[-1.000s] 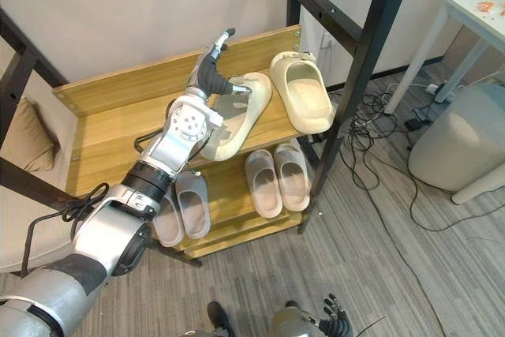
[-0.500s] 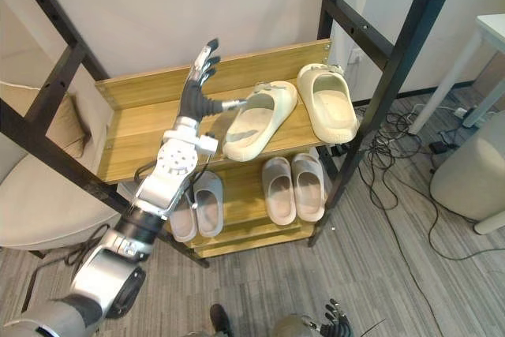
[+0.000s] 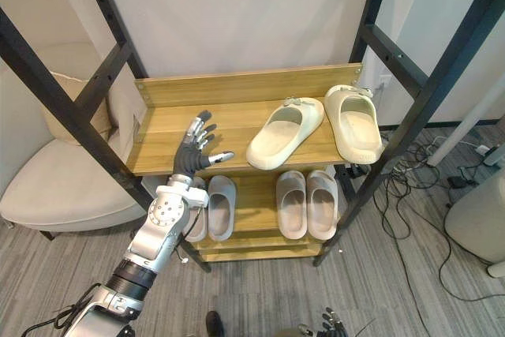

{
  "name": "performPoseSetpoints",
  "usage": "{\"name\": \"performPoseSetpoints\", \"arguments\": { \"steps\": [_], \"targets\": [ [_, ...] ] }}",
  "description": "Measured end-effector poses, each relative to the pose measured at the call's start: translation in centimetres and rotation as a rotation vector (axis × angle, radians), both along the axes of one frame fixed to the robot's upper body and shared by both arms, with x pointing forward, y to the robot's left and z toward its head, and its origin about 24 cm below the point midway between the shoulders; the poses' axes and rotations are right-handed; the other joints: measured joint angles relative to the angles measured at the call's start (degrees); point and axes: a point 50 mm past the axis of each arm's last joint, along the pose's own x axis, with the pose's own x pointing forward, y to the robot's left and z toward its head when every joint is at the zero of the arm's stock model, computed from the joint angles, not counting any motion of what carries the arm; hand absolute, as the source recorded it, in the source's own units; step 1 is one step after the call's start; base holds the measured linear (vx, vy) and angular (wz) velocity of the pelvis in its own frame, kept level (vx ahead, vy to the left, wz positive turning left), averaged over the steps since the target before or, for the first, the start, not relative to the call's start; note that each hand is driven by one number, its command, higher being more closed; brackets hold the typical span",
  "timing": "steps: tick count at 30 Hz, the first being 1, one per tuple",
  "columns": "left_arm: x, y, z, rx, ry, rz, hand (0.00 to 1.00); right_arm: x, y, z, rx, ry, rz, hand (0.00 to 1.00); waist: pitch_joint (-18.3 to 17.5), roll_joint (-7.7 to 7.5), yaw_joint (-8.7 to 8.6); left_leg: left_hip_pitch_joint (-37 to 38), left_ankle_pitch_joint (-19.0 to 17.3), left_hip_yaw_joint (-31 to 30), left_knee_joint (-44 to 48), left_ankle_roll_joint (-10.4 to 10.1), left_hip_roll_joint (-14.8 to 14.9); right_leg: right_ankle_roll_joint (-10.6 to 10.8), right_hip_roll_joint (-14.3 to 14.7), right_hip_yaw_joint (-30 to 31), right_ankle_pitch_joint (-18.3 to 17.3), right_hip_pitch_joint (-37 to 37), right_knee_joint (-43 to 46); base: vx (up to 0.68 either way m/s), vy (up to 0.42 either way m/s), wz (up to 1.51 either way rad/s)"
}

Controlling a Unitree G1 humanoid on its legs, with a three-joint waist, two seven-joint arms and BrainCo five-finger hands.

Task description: Organize the slippers on the shoe rack

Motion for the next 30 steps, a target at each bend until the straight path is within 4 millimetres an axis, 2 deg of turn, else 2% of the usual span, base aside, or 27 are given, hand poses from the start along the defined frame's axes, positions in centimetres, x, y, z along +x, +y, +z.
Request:
{"name": "performPoseSetpoints", "arguments": {
  "steps": [8,15,18,20,23,30],
  "targets": [
    [-0.9,-2.9,-1.1,0.009,0.044,-0.129,0.0,0.3,0.2,-0.1,0.006,0.001,0.008,0.0,0.19,-0.93,-0.08,1.24,-0.45,-0.44,0.0,-0.63,-0.11,-0.41,0.25,-0.28,-0.68,1.74,-0.35,0.04,-0.013,0.01],
    [-1.4,-5.4,-1.0,0.002,0.05,-0.215,0.0,0.5,0.3,-0.3,0.006,0.016,0.009,0.0,0.25,-1.14,-0.2,1.45,-0.68,0.13,0.0,-0.97,0.32,-0.74,0.7,0.06,-0.91,1.74,-0.34,0.0,0.0,-0.02],
    [-1.3,-6.8,-1.0,0.006,0.063,-0.257,0.0,0.6,0.3,-0.3,0.002,0.014,0.006,0.0,0.56,-1.74,-0.43,2.07,-0.9,0.93,0.0,-1.27,0.67,-0.94,0.88,0.94,-1.24,1.58,0.04,-0.02,0.0,-0.14],
    [-1.4,-8.1,-0.8,0.015,0.061,-0.296,0.0,0.7,0.4,-0.3,0.001,0.011,0.011,0.0,0.55,-1.7,-0.65,1.99,-1.02,1.37,0.0,-1.41,0.92,-1.01,1.08,1.51,-1.35,1.05,0.37,-0.02,-0.006,-0.12],
    [-1.4,-8.9,-0.6,-0.02,0.073,-0.301,0.0,0.8,0.3,-0.2,-0.005,0.007,0.007,0.0,0.56,-1.72,-1.32,1.97,-1.18,2.03,0.0,-1.63,0.99,-1.06,1.07,1.82,-1.96,0.37,1.33,0.0,-0.005,-0.08],
    [-0.8,-8.8,-0.1,-0.046,0.074,-0.269,0.0,0.8,0.2,-0.2,-0.009,0.005,0.009,0.0,0.56,-1.7,-1.24,1.72,-1.21,2.83,0.01,-1.71,1.05,-0.79,0.77,2.39,-2.49,-0.78,3.02,0.01,-0.004,-0.03]
  ]
}}
